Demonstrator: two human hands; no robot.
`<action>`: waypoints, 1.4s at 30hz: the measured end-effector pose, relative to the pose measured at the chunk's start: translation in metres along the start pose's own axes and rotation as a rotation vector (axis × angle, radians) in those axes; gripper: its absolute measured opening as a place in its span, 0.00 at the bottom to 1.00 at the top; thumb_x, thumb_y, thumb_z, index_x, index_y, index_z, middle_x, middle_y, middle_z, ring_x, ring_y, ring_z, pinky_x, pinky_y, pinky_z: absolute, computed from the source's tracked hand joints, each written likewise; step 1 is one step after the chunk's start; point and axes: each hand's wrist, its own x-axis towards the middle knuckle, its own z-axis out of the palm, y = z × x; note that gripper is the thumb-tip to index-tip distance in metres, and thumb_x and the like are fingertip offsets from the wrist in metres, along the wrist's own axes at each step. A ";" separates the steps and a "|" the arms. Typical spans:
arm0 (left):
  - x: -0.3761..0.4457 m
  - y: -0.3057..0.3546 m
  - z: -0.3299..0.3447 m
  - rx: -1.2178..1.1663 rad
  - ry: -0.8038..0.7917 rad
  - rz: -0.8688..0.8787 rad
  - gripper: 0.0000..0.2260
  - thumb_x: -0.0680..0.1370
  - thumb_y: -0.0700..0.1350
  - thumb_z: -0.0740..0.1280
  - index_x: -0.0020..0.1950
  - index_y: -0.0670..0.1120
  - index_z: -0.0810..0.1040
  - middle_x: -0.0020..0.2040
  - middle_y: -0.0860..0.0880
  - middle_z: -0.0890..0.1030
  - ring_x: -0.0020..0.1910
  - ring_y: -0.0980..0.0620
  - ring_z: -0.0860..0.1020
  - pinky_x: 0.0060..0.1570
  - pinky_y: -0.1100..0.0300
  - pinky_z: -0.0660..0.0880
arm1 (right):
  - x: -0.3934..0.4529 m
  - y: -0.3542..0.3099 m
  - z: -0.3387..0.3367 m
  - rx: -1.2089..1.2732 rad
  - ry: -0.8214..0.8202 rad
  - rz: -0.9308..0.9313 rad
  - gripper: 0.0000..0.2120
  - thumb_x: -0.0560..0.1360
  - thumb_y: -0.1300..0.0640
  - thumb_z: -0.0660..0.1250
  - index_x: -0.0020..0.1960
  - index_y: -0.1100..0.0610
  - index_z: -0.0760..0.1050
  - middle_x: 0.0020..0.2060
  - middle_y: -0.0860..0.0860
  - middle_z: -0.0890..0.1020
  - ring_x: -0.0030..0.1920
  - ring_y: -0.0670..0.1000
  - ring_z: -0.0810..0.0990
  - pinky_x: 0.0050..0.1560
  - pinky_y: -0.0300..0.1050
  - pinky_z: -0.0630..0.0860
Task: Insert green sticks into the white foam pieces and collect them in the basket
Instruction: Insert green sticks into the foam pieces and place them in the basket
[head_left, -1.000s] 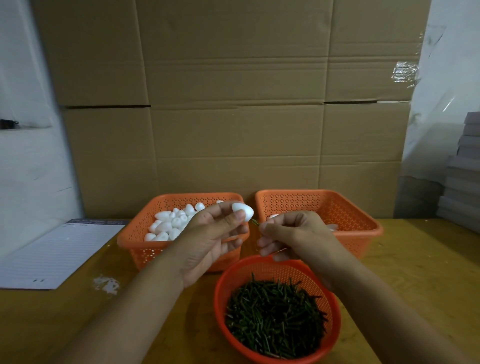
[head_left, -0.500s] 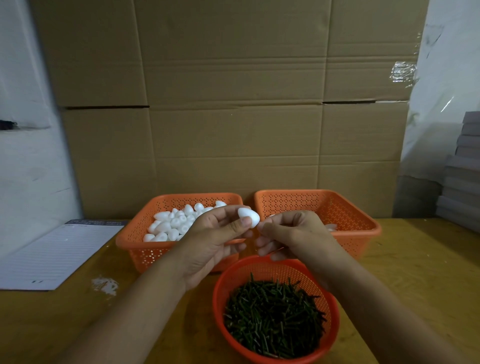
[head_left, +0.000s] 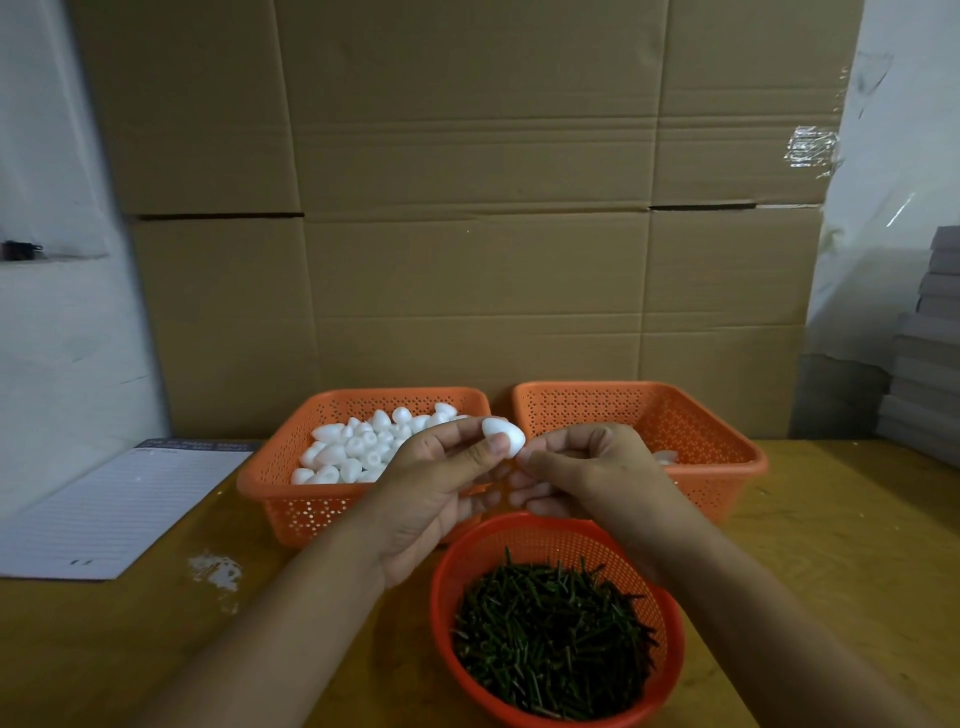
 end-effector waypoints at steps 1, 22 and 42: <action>0.000 0.000 -0.001 -0.009 0.001 0.001 0.14 0.73 0.46 0.74 0.57 0.45 0.83 0.50 0.46 0.84 0.49 0.53 0.82 0.45 0.62 0.78 | 0.000 0.000 0.000 0.018 -0.009 0.006 0.05 0.76 0.63 0.71 0.49 0.65 0.82 0.41 0.60 0.87 0.41 0.53 0.87 0.36 0.37 0.80; 0.002 -0.003 0.001 0.013 0.073 0.028 0.17 0.73 0.46 0.73 0.60 0.43 0.81 0.49 0.47 0.84 0.47 0.54 0.81 0.44 0.62 0.78 | -0.002 -0.001 0.002 -0.126 0.051 -0.078 0.06 0.79 0.60 0.68 0.47 0.62 0.83 0.38 0.56 0.87 0.37 0.52 0.86 0.32 0.37 0.78; 0.002 -0.004 0.001 0.050 0.083 0.040 0.22 0.71 0.47 0.73 0.65 0.44 0.79 0.46 0.51 0.84 0.44 0.57 0.79 0.43 0.62 0.76 | -0.001 0.000 0.000 -0.089 -0.006 0.038 0.10 0.81 0.58 0.64 0.50 0.61 0.82 0.42 0.56 0.87 0.39 0.50 0.86 0.34 0.38 0.78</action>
